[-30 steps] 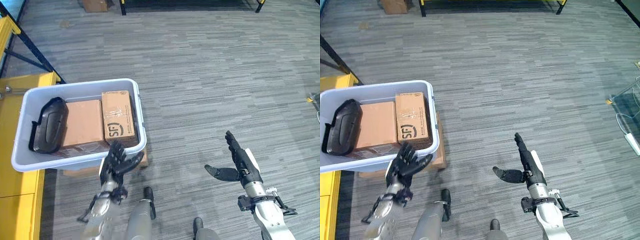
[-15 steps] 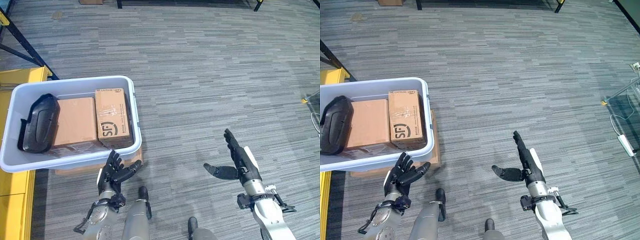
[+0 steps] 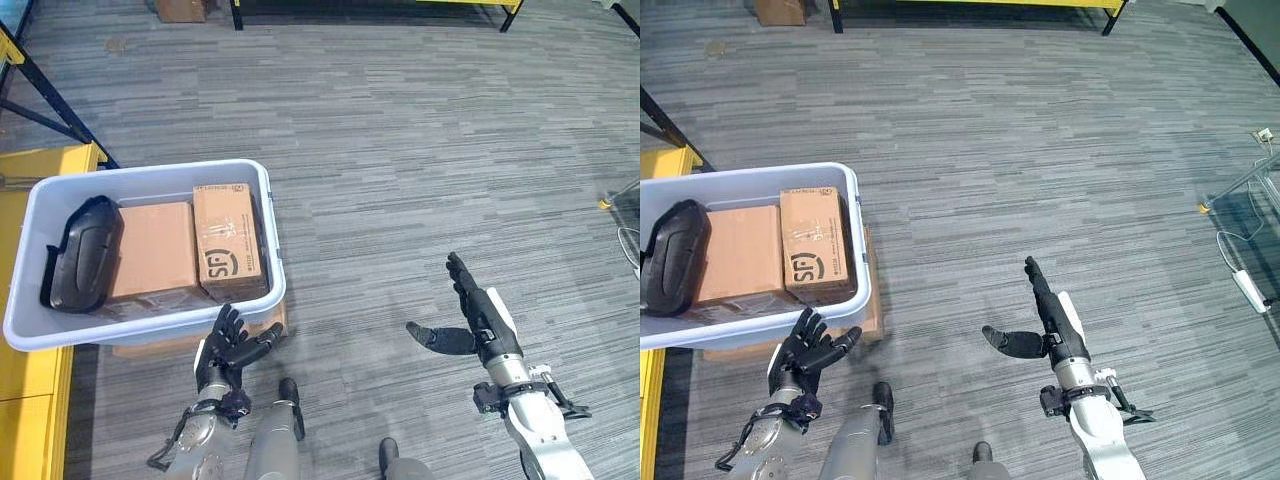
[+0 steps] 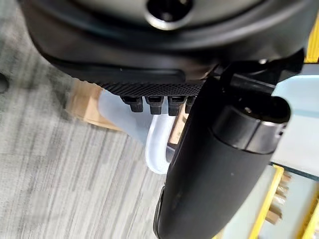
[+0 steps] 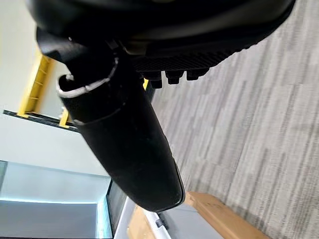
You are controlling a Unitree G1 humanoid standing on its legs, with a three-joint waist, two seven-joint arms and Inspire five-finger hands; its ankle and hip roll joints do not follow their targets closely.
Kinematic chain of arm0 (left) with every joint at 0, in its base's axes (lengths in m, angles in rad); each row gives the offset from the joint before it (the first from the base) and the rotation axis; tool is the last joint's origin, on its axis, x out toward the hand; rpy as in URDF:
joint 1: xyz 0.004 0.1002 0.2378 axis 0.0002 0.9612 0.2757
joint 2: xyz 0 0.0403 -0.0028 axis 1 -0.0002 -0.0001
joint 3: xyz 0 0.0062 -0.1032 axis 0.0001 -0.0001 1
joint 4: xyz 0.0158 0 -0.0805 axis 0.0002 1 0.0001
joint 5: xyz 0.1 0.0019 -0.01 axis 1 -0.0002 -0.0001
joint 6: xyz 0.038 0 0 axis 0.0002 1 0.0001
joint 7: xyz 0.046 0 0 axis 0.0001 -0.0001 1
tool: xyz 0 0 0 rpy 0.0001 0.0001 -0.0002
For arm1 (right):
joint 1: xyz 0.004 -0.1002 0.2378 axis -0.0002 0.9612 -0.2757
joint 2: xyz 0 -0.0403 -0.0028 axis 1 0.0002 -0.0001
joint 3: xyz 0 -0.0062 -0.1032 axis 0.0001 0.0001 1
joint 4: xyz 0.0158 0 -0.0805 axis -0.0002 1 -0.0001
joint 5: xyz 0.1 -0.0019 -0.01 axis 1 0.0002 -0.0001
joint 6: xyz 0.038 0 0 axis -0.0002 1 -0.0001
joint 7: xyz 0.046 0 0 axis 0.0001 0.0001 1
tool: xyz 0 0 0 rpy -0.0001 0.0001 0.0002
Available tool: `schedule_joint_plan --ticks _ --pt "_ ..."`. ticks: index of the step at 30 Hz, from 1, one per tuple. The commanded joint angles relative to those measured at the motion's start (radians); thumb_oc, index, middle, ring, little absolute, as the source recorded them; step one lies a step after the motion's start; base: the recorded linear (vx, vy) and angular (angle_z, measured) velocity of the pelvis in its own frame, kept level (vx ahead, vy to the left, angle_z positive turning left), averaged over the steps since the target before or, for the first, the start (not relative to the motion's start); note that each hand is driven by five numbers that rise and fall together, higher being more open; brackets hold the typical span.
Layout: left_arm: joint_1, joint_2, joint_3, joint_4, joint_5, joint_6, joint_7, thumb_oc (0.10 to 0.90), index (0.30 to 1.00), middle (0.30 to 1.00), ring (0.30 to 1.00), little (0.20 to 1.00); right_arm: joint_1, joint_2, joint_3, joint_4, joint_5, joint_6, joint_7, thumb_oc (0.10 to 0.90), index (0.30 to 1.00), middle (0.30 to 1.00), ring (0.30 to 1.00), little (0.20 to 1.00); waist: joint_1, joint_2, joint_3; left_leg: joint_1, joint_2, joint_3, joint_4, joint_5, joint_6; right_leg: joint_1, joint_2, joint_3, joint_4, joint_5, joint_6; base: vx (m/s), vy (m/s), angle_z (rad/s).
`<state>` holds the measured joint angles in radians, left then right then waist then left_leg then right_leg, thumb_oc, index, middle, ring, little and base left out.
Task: Move parts from the plastic box to the shelf.
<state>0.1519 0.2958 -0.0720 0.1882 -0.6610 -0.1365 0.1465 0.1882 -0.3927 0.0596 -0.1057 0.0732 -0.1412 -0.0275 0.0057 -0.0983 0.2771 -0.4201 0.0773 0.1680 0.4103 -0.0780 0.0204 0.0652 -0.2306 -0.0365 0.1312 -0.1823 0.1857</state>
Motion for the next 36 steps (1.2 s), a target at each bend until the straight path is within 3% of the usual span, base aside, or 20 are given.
schedule_joint_plan --ticks 1,2,4,5,7,9,10,13,15,22,25,27,29,32,33,34,36 --pt "-0.012 0.036 -0.011 -0.093 0.021 -0.072 -0.032 0.900 1.000 1.000 1.000 1.000 -0.020 -0.041 -0.052 -0.076 -0.026 -0.088 -0.015 0.900 1.000 1.000 1.000 1.000 -0.001 0.028 -0.098 0.045 0.094 -0.092 -0.123 0.084 -0.054 -0.065 -0.068 0.028 0.184 0.252 0.015 0.06 0.203 0.16" --pt "-0.021 0.044 -0.018 -0.088 0.034 -0.069 -0.031 0.900 1.000 1.000 1.000 1.000 -0.026 -0.041 -0.046 -0.078 -0.028 -0.088 -0.014 0.900 1.000 1.000 1.000 1.000 -0.014 0.043 -0.090 0.073 0.077 -0.092 -0.147 0.078 -0.035 -0.111 -0.060 0.043 0.271 0.287 -0.002 0.04 0.209 0.29" --pt "-0.027 0.051 -0.016 -0.089 0.055 -0.064 -0.027 0.900 1.000 1.000 1.000 1.000 -0.034 -0.037 -0.028 -0.078 -0.030 -0.091 -0.014 0.900 1.000 1.000 1.000 1.000 -0.021 0.069 -0.078 0.140 0.057 -0.076 -0.216 0.070 -0.012 -0.196 -0.054 0.017 0.374 0.293 -0.019 0.12 0.294 0.25" --pt "-0.032 0.048 -0.017 -0.088 0.055 -0.067 -0.033 0.900 1.000 1.000 1.000 1.000 -0.045 -0.039 -0.016 -0.066 -0.027 -0.090 -0.012 0.900 1.000 1.000 1.000 1.000 -0.047 0.082 -0.063 0.210 0.038 -0.065 -0.282 0.074 -0.014 -0.274 -0.008 -0.008 0.313 0.204 -0.043 0.19 0.206 -0.16" --pt "-0.039 0.044 -0.019 -0.080 0.046 -0.072 -0.035 0.900 1.000 1.000 1.000 1.000 -0.062 -0.045 -0.009 -0.056 -0.012 -0.093 -0.010 0.900 1.000 1.000 1.000 1.000 -0.069 0.080 -0.044 0.247 0.023 -0.067 -0.300 0.073 -0.019 -0.312 0.065 0.012 0.232 0.130 -0.045 0.18 0.050 -0.26" --pt "-0.035 0.037 -0.011 -0.078 0.044 -0.077 -0.031 0.900 1.000 1.000 1.000 1.000 -0.067 -0.052 -0.004 -0.062 -0.005 -0.097 -0.009 0.900 1.000 1.000 1.000 1.000 -0.074 0.063 -0.041 0.272 0.017 -0.060 -0.306 0.061 -0.033 -0.302 0.072 -0.016 0.076 0.150 -0.042 0.16 -0.097 0.47" --pt "-0.018 0.029 -0.006 -0.080 0.044 -0.080 -0.038 0.900 1.000 1.000 1.000 1.000 -0.050 -0.055 -0.002 -0.071 -0.004 -0.101 0.002 0.900 1.000 1.000 1.000 1.000 -0.065 0.054 -0.046 0.280 0.021 -0.066 -0.291 0.054 -0.040 -0.259 0.057 -0.021 0.063 0.135 -0.041 0.16 -0.178 0.69" --pt "-0.014 0.021 -0.015 -0.077 0.036 -0.077 -0.053 0.900 1.000 1.000 1.000 1.000 -0.047 -0.069 -0.010 -0.068 -0.010 -0.102 0.005 0.900 1.000 1.000 1.000 1.000 -0.071 0.055 -0.057 0.277 0.038 -0.081 -0.302 0.070 -0.059 -0.235 0.083 -0.005 0.037 0.127 -0.054 0.06 -0.153 0.18" --pt "0.014 0.005 -0.014 -0.089 0.023 -0.077 -0.059 0.900 1.000 1.000 1.000 1.000 -0.035 -0.079 -0.021 -0.074 0.004 -0.102 0.008 0.900 1.000 1.000 1.000 1.000 -0.068 0.067 -0.069 0.284 0.050 -0.080 -0.313 0.080 -0.069 -0.218 0.080 -0.041 0.021 0.125 -0.057 0.07 -0.103 0.43" --pt "0.060 -0.006 -0.007 -0.101 0.016 -0.061 -0.069 0.900 1.000 1.000 1.000 1.000 -0.020 -0.099 -0.030 -0.080 0.010 -0.100 0.021 0.900 1.000 1.000 1.000 1.000 -0.066 0.100 -0.084 0.317 0.091 -0.090 -0.353 0.117 -0.100 -0.191 0.110 -0.063 0.050 0.076 -0.089 0.04 -0.147 0.13" --pt "0.049 -0.022 -0.011 -0.098 0.002 -0.063 -0.059 0.900 1.000 1.000 1.000 1.000 -0.032 -0.122 -0.029 -0.080 0.011 -0.103 0.007 0.900 1.000 1.000 1.000 1.000 -0.057 0.123 -0.048 0.275 0.099 -0.111 -0.327 0.158 -0.117 -0.201 0.118 -0.081 0.070 0.054 -0.114 -0.09 -0.160 0.17" --pt "0.044 -0.026 -0.015 -0.098 0.000 -0.064 -0.060 0.900 1.000 1.000 1.000 1.000 -0.032 -0.130 -0.036 -0.081 0.011 -0.104 0.003 0.900 1.000 1.000 1.000 1.000 -0.062 0.126 -0.038 0.247 0.094 -0.115 -0.285 0.153 -0.118 -0.206 0.110 -0.092 0.079 0.047 -0.121 -0.10 -0.079 0.44" --pt "0.043 -0.033 -0.023 -0.103 0.001 -0.058 -0.072 0.900 1.000 1.000 1.000 1.000 -0.030 -0.135 -0.047 -0.075 0.011 -0.102 -0.009 0.900 1.000 1.000 1.000 1.000 -0.071 0.127 -0.011 0.220 0.131 -0.104 -0.207 0.175 -0.128 -0.229 0.095 -0.102 0.136 0.019 -0.138 -0.08 -0.034 0.71" --pt "0.033 -0.024 -0.033 -0.116 0.000 -0.058 -0.063 0.900 1.000 1.000 1.000 1.000 -0.033 -0.128 -0.047 -0.075 0.019 -0.100 -0.026 0.900 1.000 1.000 1.000 1.000 -0.076 0.133 -0.002 0.246 0.232 -0.155 -0.283 0.271 -0.140 -0.287 0.072 -0.083 0.218 -0.001 -0.127 -0.04 0.108 0.32" --pt "0.033 -0.024 -0.033 -0.116 0.000 -0.058 -0.063 0.900 1.000 1.000 1.000 1.000 -0.033 -0.128 -0.047 -0.075 0.019 -0.100 -0.026 0.900 1.000 1.000 1.000 1.000 -0.075 0.131 -0.002 0.248 0.231 -0.153 -0.289 0.274 -0.141 -0.292 0.070 -0.082 0.226 -0.005 -0.127 -0.01 0.204 0.08" --pt "0.026 -0.022 -0.038 -0.124 -0.003 -0.057 -0.056 0.900 1.000 1.000 1.000 1.000 -0.027 -0.124 -0.051 -0.078 0.031 -0.102 -0.036 0.900 1.000 1.000 1.000 1.000 -0.089 0.142 -0.003 0.254 0.302 -0.151 -0.370 0.339 -0.161 -0.327 0.040 -0.071 0.287 -0.023 -0.106 0.00 0.204 0.09" --pt "0.018 -0.019 -0.043 -0.124 -0.005 -0.058 -0.049 0.900 1.000 1.000 1.000 1.000 -0.022 -0.119 -0.054 -0.076 0.039 -0.102 -0.045 0.900 1.000 1.000 1.000 1.000 -0.095 0.145 -0.004 0.264 0.326 -0.116 -0.415 0.371 -0.172 -0.343 0.023 -0.071 0.322 -0.038 -0.100 0.02 0.181 0.16"
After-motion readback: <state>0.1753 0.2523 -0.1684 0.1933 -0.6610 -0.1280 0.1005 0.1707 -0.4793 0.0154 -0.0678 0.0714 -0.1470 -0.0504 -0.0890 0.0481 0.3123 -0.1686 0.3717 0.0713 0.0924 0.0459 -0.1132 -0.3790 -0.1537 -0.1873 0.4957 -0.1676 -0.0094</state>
